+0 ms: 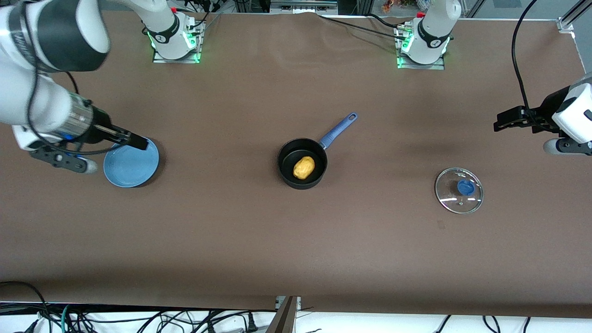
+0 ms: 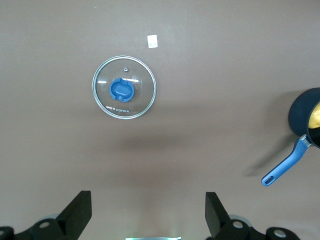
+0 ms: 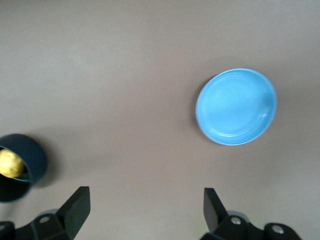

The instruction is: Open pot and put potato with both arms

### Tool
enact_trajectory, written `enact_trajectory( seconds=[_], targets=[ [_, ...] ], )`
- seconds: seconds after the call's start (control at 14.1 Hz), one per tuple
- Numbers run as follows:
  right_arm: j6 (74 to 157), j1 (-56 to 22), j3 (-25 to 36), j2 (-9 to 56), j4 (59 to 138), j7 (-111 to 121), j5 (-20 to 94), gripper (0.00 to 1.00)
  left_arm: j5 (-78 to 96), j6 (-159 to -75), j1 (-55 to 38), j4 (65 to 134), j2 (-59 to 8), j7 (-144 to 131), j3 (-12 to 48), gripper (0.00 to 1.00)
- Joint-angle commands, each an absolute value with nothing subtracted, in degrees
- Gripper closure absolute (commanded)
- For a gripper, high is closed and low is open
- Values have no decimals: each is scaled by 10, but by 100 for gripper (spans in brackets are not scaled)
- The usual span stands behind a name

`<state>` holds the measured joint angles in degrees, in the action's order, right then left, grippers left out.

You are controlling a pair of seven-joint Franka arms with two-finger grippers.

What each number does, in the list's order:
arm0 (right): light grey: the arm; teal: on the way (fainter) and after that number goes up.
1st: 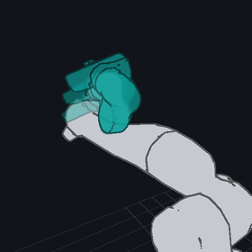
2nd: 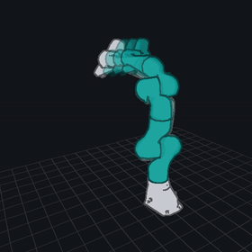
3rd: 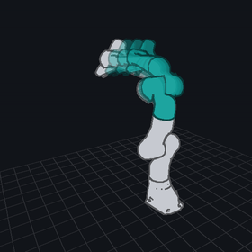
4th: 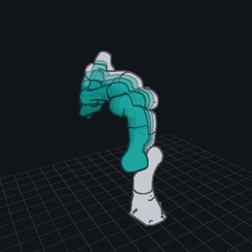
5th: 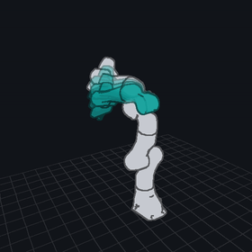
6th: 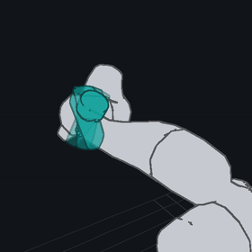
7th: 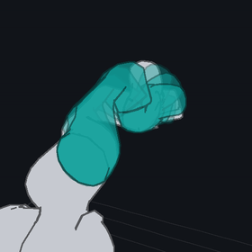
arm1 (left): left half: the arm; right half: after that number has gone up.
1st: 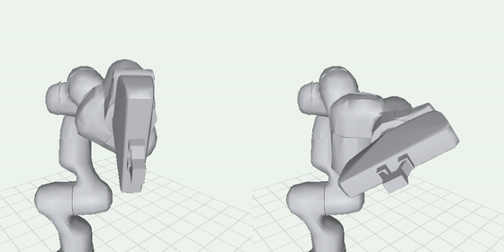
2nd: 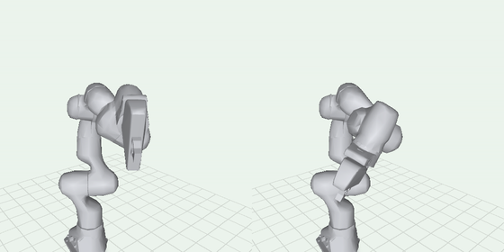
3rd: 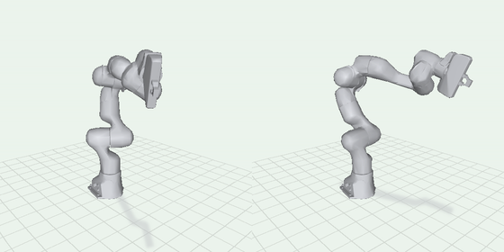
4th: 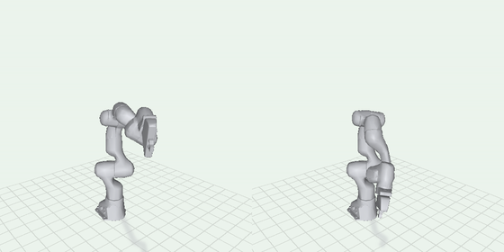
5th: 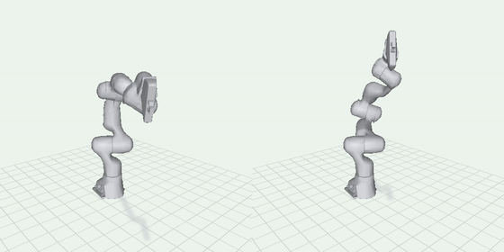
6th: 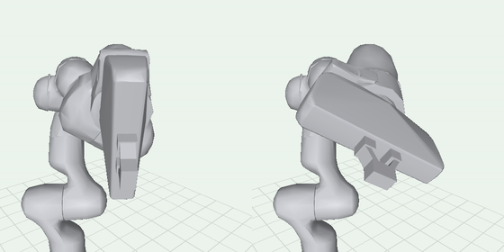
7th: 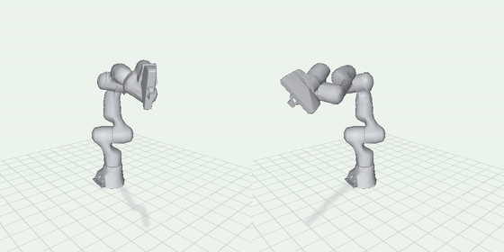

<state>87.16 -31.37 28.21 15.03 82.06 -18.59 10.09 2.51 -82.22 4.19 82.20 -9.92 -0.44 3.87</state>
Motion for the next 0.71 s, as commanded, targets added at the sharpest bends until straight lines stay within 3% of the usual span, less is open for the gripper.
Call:
enact_trajectory(
  seconds=[0.0, 0.07, 0.35, 0.5, 0.64],
  targets=[
    [875, -274, 248, 101, 877, -121, 70, 0, 14, -816, 40, 819, -97, -10, 40, 0],
    [882, -244, 227, 87, 895, -106, 58, 0, 14, -816, 40, 819, -97, -9, 40, 0],
    [949, -45, 16, 27, 970, -69, 9, 0, 14, -816, 40, 819, -97, -10, 40, 0],
    [977, 12, -26, -4, 1012, -13, -3, 0, 14, -816, 40, 819, -97, -10, 40, 0],
    [976, 32, -30, -12, 1017, 1, 1, 0, 14, -816, 40, 819, -97, -9, 40, 0]
  ],
)
